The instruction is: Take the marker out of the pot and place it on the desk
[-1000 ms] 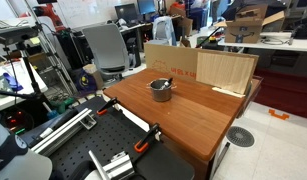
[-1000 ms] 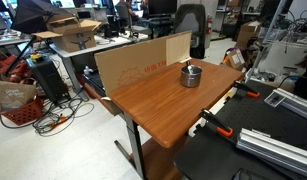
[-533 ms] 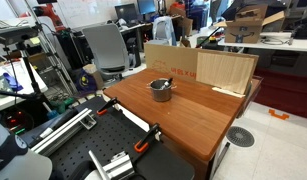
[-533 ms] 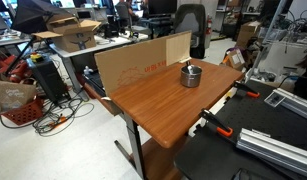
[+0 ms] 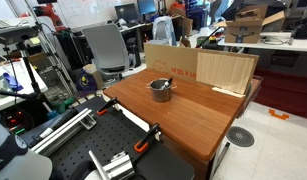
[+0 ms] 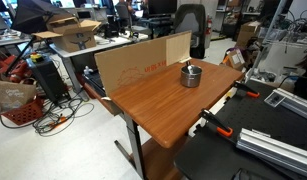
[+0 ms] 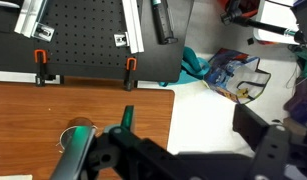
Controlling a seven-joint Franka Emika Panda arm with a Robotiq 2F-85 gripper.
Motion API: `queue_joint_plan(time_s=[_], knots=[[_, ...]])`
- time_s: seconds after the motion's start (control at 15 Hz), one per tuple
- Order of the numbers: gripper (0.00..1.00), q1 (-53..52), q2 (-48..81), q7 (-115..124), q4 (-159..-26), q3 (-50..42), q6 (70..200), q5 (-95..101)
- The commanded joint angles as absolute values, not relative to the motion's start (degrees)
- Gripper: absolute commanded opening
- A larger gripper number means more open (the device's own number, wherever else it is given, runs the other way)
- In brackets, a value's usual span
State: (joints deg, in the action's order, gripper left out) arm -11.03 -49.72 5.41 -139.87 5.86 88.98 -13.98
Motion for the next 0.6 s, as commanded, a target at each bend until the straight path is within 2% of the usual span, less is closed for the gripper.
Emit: queue_joint_plan(time_s=[0.0,0.53], knots=[[1.00,-9.5,-49.8,4.5,-139.7,6.8,88.6,-14.7],[1.00,-9.5,-49.8,4.5,-139.7,6.8,88.6,-14.7]])
